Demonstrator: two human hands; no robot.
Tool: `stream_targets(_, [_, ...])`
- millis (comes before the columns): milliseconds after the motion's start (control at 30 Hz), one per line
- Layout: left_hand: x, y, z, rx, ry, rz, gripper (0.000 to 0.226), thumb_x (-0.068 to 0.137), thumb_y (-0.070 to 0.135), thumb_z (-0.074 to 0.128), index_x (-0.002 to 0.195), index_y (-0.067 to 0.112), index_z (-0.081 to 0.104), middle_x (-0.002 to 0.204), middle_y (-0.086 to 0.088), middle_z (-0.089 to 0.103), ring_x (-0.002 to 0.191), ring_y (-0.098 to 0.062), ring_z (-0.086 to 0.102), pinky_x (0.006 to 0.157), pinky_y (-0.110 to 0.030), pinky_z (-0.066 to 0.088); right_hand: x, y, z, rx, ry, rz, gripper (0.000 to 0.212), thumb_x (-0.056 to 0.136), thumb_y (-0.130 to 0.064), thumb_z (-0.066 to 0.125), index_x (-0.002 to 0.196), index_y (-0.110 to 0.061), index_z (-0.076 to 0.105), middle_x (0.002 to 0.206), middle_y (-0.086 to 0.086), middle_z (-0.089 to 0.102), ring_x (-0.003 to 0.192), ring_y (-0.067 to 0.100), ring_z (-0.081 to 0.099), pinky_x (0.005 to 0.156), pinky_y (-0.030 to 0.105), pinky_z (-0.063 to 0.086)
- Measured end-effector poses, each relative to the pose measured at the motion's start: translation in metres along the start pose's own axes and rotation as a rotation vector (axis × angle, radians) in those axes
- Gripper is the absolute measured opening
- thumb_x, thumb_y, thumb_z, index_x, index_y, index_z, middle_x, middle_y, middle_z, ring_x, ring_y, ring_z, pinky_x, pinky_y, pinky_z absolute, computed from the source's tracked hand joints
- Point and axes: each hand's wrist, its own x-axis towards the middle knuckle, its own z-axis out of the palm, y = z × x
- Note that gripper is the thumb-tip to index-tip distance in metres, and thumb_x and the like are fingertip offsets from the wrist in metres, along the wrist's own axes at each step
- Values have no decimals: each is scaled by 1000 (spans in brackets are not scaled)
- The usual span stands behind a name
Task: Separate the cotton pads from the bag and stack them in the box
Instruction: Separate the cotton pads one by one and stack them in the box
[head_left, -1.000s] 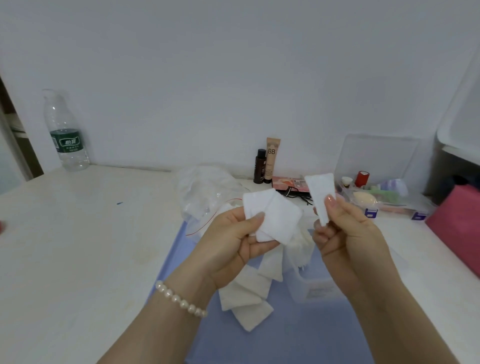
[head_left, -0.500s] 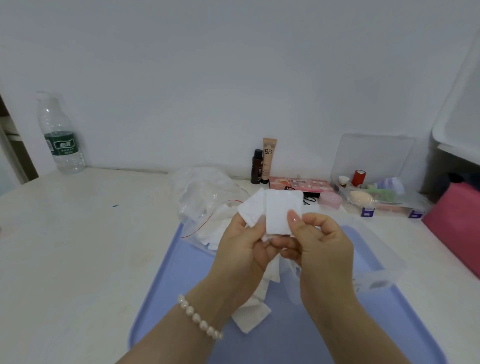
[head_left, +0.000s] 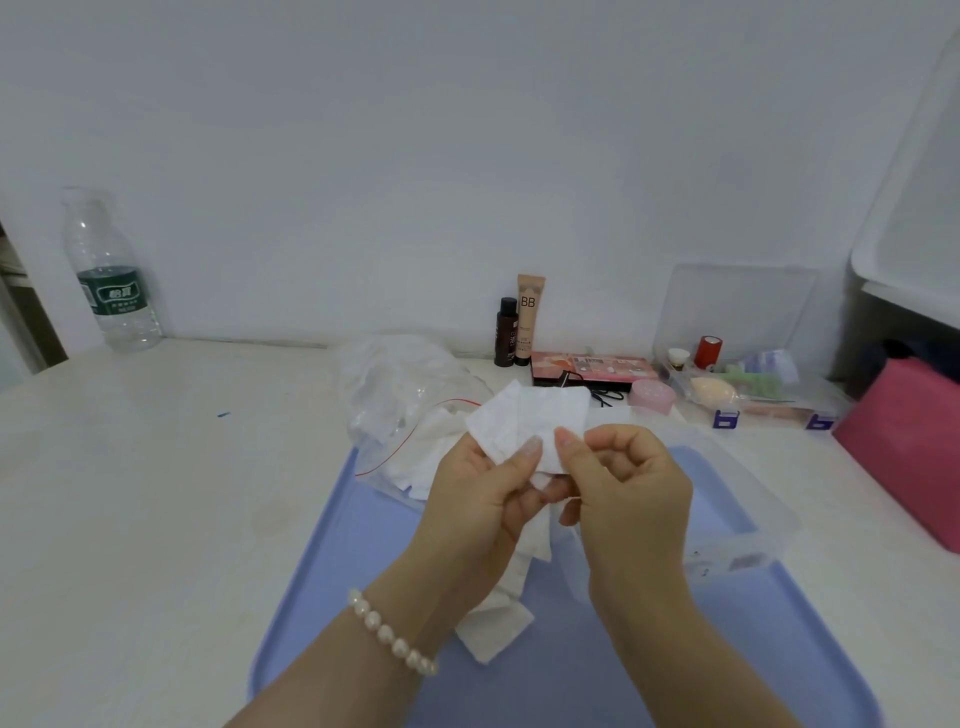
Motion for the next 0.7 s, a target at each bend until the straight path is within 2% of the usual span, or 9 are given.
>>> stream_targets(67, [0,2,0,-24,-2,-13,31,89,1,50,119,0,56,114,-19,67,104,-30,65,85,-35,56,4,2,-2,-60,9,-25,17,76,-9,73,75,-14,57,63,2,53,45,1,48,49,20,43])
stream_targets(133, [0,5,1,-39,-25,-30,31,86,2,51,116,3,58,110,-14,70,101,-25,67,82,-32,57,10,0,-5,-65,-31,-28,16,76,-11,72,84,-20,61,76,0,52,57,0,48,57,17,46])
stream_targets(233, [-2,8,1,-20,-84,-50,36,80,5,55,116,4,59,109,-12,70,99,-23,68,80,-30,57,16,-6,-12,-39,-124,-21,11,78,-15,70,87,-21,69,91,7,66,81,20,61,71,29,54])
stream_targets(367, [-4,12,4,-33,-128,-114,38,78,10,56,115,4,59,111,-14,69,100,-25,68,82,-33,57,18,-9,-17,-31,-110,-88,15,78,-8,69,78,-23,72,80,4,71,78,18,65,68,28,57])
stream_targets(500, [-4,13,6,-109,-116,-171,30,90,17,46,114,5,60,111,-14,69,100,-24,68,80,-35,58,19,-6,-17,27,-70,-66,13,78,-8,69,78,-21,72,79,5,70,76,18,64,69,27,56])
stream_targets(600, [-2,11,5,-105,-46,-168,26,96,14,41,113,3,59,110,-13,70,101,-25,67,77,-34,59,22,-9,-19,179,-30,9,8,79,-14,66,85,-16,71,86,5,70,80,17,65,74,29,56])
stream_targets(700, [2,12,2,-138,23,-147,24,96,14,43,111,3,59,111,-13,69,103,-25,66,75,-36,59,30,-19,-27,433,22,127,8,86,-12,58,89,-13,65,87,0,71,77,10,68,61,22,56])
